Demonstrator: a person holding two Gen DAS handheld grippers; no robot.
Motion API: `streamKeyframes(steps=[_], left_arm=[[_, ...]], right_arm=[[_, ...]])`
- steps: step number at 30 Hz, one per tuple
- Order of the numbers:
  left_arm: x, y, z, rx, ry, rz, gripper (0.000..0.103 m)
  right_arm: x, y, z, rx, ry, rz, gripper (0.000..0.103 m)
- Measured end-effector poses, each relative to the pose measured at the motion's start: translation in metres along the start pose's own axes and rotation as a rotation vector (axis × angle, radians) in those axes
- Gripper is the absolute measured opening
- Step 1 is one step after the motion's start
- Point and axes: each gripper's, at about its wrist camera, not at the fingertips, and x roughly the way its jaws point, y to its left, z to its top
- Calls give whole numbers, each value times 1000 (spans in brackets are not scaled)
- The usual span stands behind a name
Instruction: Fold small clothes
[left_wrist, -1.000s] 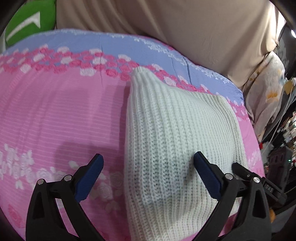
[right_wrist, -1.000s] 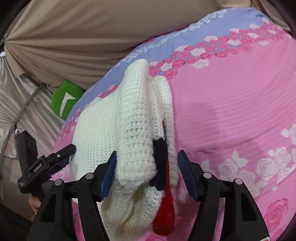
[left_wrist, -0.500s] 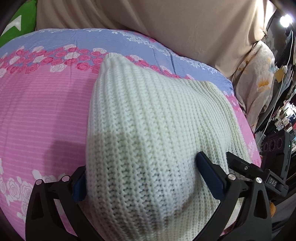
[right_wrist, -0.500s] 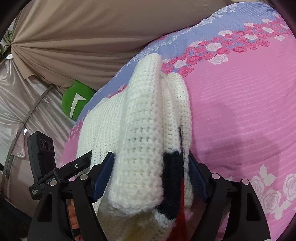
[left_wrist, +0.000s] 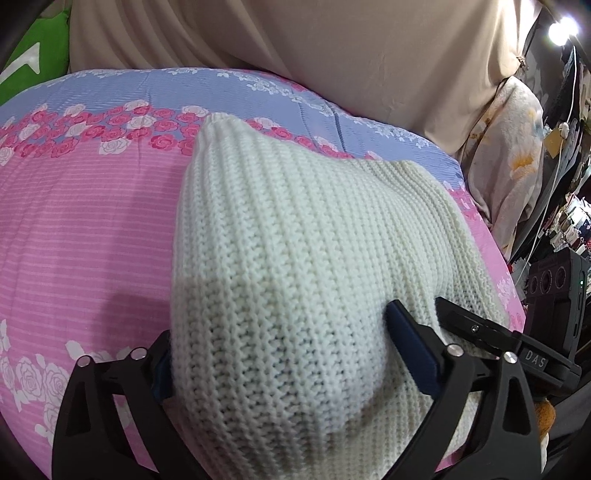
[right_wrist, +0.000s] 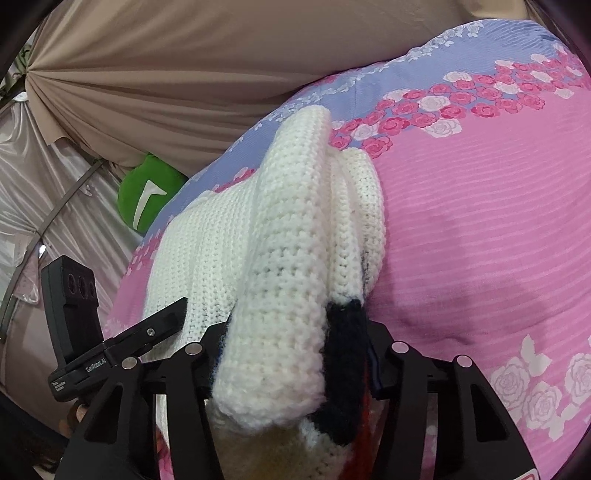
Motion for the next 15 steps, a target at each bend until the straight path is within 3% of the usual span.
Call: streamKeyframes(steps=[6,10,15], left_arm=[[-30,-13,9,68,-38,-11,52],[-60,-27,24,125,-72,-94,47],[-129,-46,53,230,-233,-149,47]], right_arm=[[-26,21,-3,19,-66,-17,39],[-62,56,3,-44,-150,-19,38],[-115,110,23,-165,-314,8,38]])
